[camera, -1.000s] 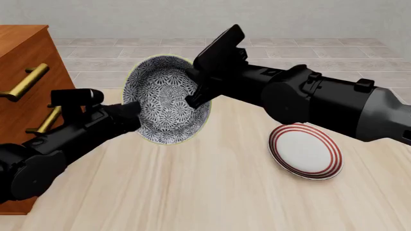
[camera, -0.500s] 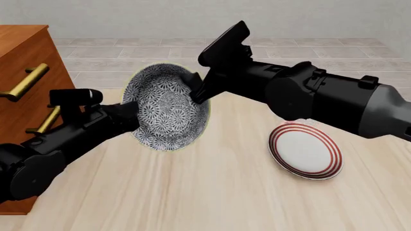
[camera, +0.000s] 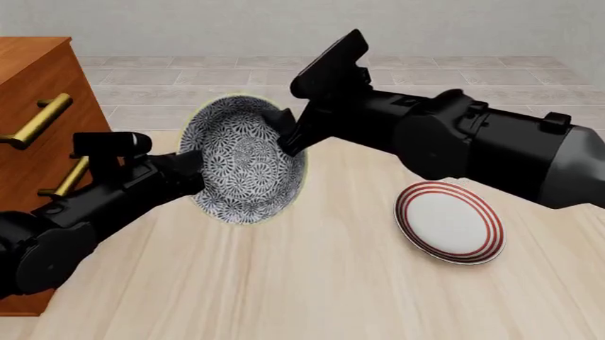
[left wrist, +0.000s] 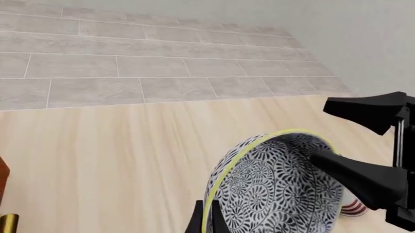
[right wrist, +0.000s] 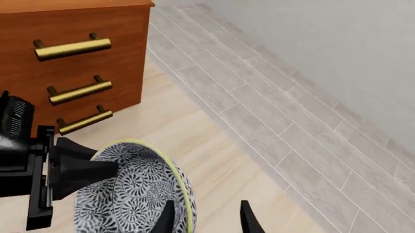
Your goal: Put the bowl on top of the cabinet.
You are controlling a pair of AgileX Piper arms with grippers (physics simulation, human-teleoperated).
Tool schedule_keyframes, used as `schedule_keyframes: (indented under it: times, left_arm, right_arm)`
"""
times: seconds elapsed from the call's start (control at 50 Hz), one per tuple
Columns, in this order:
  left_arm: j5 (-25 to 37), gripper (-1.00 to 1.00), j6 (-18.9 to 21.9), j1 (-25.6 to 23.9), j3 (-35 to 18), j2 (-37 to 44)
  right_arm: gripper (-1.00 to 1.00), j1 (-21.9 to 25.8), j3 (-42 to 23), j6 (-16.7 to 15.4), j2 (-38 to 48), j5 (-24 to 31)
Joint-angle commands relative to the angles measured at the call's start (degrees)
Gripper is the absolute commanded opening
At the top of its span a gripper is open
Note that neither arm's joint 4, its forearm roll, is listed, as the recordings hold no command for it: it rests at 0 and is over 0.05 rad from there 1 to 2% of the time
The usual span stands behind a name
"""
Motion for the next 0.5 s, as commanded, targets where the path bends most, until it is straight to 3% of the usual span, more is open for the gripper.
schedule_keyframes:
  times: [0.02,0.5]
  left_arm:
    - [-0.2,-1.0,0.2,0.1,-0.6,0.1]
    - [-0.8,-1.0,0.1,0.4,0.4,0.4]
  right_arm:
    - [1.0,1.5,0.5,0.4,-2.0,0.9]
    - [1.0,1.6,3.4,0.2,-8.4,0.3]
